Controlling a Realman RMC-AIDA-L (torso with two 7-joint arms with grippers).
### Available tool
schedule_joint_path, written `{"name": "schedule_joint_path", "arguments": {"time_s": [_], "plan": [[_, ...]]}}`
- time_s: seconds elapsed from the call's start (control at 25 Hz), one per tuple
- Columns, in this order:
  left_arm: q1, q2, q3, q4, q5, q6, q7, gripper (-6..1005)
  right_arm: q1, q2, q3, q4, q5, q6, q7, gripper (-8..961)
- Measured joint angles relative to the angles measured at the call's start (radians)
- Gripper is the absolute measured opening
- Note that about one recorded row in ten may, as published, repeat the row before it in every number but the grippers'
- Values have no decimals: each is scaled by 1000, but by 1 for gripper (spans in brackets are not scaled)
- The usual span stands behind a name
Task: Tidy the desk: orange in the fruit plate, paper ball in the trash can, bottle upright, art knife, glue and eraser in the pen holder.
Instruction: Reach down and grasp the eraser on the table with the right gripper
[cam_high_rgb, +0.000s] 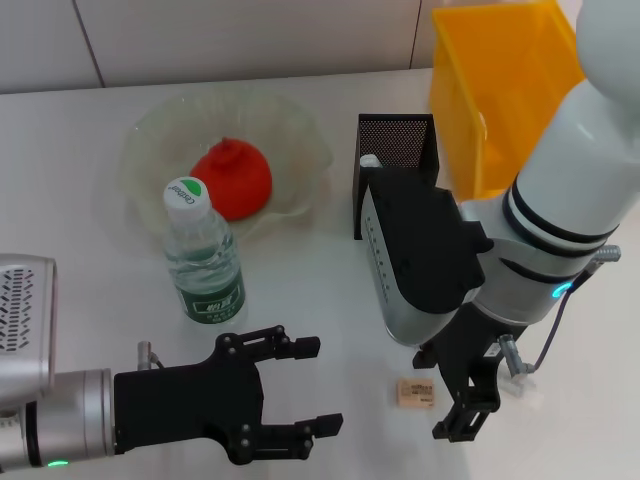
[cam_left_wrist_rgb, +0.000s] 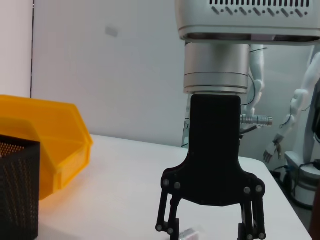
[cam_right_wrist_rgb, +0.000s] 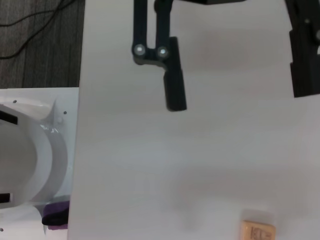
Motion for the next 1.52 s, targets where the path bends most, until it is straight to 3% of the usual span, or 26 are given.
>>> {"name": "schedule_joint_path", "arguments": {"time_s": [1.2, 1.4, 1.52], "plan": [[2, -2, 6, -2, 1, -1, -5, 802, 39, 0, -54, 111, -3, 126, 56, 595], [1, -3, 8, -2, 1, -1, -5, 802, 41, 0, -57, 116, -3, 127, 59, 493], [1, -3, 7, -2, 1, -2, -5, 802, 41, 0, -63, 123, -3, 129, 59, 489]]}}
